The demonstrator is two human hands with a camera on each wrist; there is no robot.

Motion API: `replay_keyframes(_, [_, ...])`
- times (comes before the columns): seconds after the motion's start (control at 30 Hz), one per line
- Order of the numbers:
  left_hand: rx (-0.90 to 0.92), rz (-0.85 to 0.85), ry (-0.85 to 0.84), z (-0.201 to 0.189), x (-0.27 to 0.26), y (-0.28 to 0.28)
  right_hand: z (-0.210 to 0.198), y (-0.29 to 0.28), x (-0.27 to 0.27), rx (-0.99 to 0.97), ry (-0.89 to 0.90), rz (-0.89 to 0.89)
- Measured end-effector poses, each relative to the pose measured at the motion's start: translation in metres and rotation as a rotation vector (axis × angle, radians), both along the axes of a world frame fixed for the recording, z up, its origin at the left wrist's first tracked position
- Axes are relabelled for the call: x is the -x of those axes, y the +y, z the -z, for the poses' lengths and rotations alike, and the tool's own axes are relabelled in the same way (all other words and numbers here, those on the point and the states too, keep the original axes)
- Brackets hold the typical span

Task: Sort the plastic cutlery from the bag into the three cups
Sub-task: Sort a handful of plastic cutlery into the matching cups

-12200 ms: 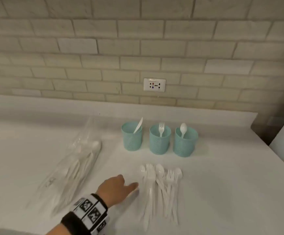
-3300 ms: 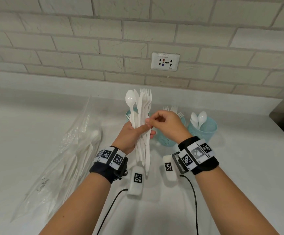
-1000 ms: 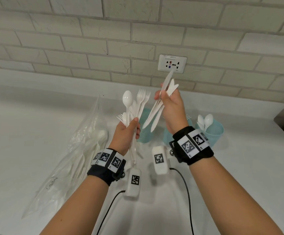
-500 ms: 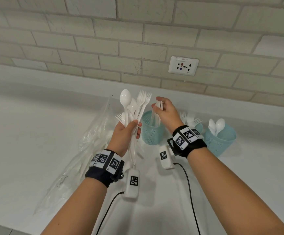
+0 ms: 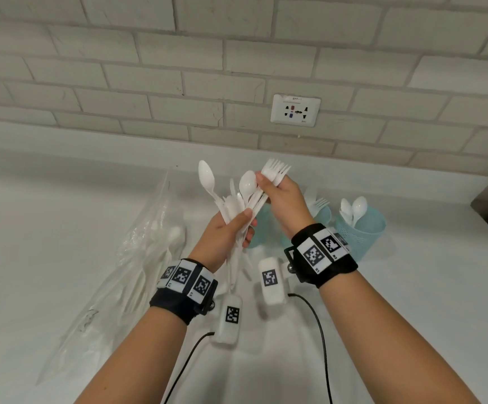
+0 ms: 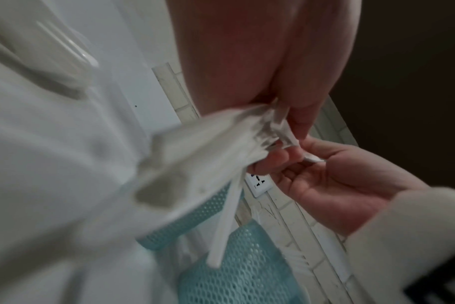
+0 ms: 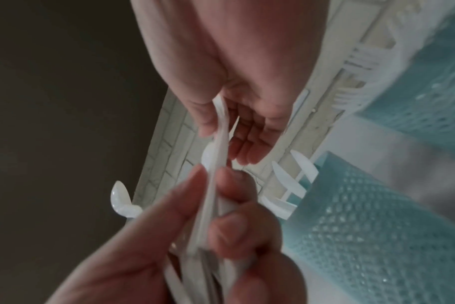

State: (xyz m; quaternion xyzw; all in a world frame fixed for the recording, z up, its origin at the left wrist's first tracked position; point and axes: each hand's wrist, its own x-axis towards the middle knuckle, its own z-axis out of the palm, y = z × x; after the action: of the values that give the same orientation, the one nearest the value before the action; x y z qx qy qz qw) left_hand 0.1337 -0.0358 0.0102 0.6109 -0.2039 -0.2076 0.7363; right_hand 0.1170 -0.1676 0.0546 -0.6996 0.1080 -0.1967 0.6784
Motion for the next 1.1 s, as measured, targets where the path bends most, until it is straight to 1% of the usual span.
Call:
replay_keyframes(0.07, [-0.004,0.020,-0.022,0.000,0.001,-0.004,-0.001,-0.006,0.004,-0.046,-0.025,0.011])
replay_keyframes(0.17, [-0.057,0.031,-0.079,-0.001,0.003,-0.009,-0.006,-0.017,0.009,-0.073,-0.071,0.042])
replay_keyframes(0.27, [-0.057,0.032,-0.060,-0.001,0.004,-0.014,-0.020,-0.034,0.014,-0.108,-0.174,0.141])
replay_keyframes(0.37, [-0.064,0.020,-0.039,-0.001,0.004,-0.016,-0.031,-0.056,0.018,-0.093,-0.264,0.225])
replay_keyframes(0.43, [-0.065,0.024,-0.029,-0.002,0.004,-0.017,-0.030,-0.066,0.018,-0.024,-0.278,0.265])
replay_keyframes(0.5, [-0.041,0.038,-0.011,-0.004,0.005,-0.019,-0.018,-0.073,0.018,0.070,-0.220,0.309])
replay_keyframes(0.57, [-0.020,0.046,0.009,-0.006,0.007,-0.021,0.001,-0.077,0.020,0.227,-0.053,0.310])
replay_keyframes(0.63, [-0.021,0.051,0.012,-0.006,0.008,-0.023,0.018,-0.078,0.026,0.403,0.163,0.241])
replay_keyframes(0.7, [-0.045,0.057,-0.008,-0.006,0.008,-0.025,0.026,-0.076,0.033,0.484,0.270,0.137])
replay_keyframes(0.77, [-0.070,0.063,-0.031,-0.006,0.009,-0.028,0.025,-0.075,0.037,0.510,0.286,0.098])
replay_keyframes(0.83, [-0.084,0.069,-0.038,-0.005,0.010,-0.030,0.020,-0.074,0.037,0.595,0.232,0.190])
replay_keyframes(0.87, [-0.088,0.072,-0.037,-0.006,0.011,-0.032,0.016,-0.072,0.038,0.622,0.157,0.248])
replay_keyframes(0.9, [-0.090,0.075,-0.036,-0.006,0.013,-0.034,0.011,-0.067,0.039,0.619,0.076,0.277])
replay_keyframes(0.93, [-0.094,0.080,-0.040,-0.006,0.014,-0.036,0.005,-0.061,0.041,0.590,0.016,0.262])
replay_keyframes(0.97, [-0.100,0.089,-0.048,-0.006,0.015,-0.038,-0.001,-0.054,0.042,0.543,0.000,0.214])
replay_keyframes(1.03, [-0.133,0.103,-0.079,-0.007,0.016,-0.042,-0.007,-0.041,0.044,0.422,0.064,0.077])
replay_keyframes(1.1, [-0.179,0.096,-0.116,-0.008,0.017,-0.045,-0.009,-0.032,0.042,0.271,0.129,0.015])
